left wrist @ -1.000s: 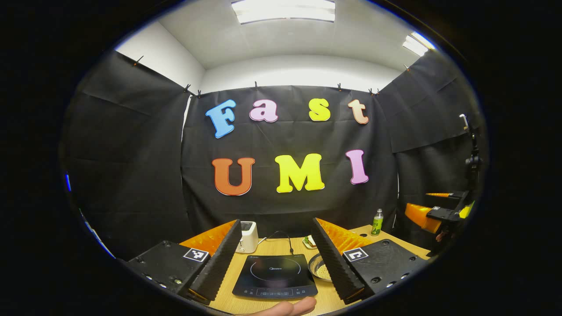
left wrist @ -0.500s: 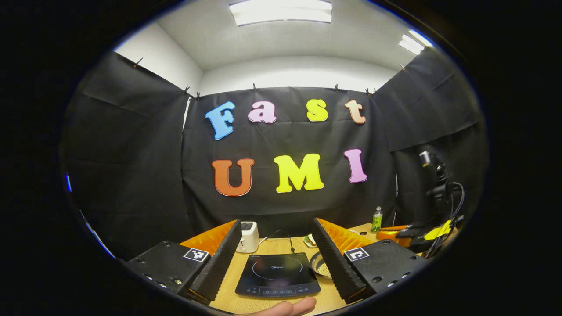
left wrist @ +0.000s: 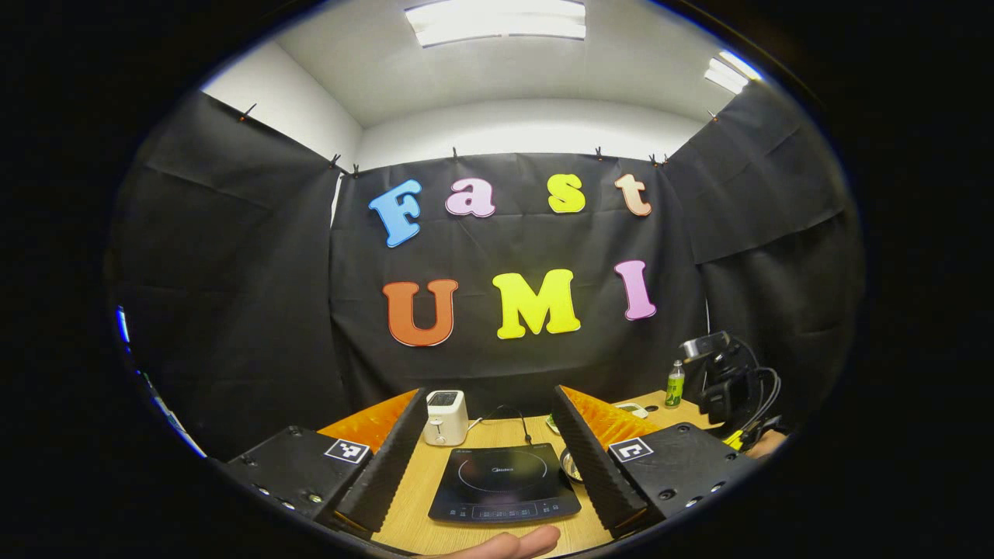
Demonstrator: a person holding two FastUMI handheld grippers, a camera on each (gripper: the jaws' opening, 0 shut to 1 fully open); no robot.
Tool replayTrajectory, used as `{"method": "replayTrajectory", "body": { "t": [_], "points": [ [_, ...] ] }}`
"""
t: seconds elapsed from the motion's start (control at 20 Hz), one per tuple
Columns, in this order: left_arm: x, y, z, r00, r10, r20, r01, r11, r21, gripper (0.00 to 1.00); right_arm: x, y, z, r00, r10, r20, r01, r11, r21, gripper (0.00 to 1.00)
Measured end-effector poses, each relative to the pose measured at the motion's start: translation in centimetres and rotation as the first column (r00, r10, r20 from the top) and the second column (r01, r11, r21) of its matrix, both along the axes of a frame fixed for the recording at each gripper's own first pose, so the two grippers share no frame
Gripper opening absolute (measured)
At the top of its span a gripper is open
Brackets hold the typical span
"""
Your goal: First push the handle of the pot to place it horizontally, then grasp the pot with both hands and set it on the induction cooktop.
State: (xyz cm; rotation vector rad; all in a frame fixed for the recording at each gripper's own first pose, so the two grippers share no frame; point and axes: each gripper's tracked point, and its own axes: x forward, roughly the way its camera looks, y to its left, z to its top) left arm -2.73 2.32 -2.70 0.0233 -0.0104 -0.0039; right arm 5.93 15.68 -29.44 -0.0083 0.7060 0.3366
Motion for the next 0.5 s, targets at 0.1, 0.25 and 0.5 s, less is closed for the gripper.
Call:
{"method": "replayTrajectory", "body": {
  "t": [0.1,0.25,0.5],
  "points": [
    [0.0,0.2,-0.2,1.0,0.003,0.001,-0.003,1.0,-0.006,0.96,-0.3,0.8,-1.9,0.999,0.008,-0.05,-0.009,1.0,-0.007,0.04],
    [-0.3,0.7,0.3,0.999,0.032,0.017,-0.031,0.999,-0.033,0.96,-1.1,2.1,-4.7,0.994,0.016,-0.105,-0.017,1.0,-0.004,0.01],
    [-1.6,-0.4,0.7,0.999,-0.006,0.041,0.006,1.0,-0.022,0.96,-1.9,3.0,-8.4,0.982,0.007,-0.191,-0.008,1.0,-0.003,0.04]
  ]
}}
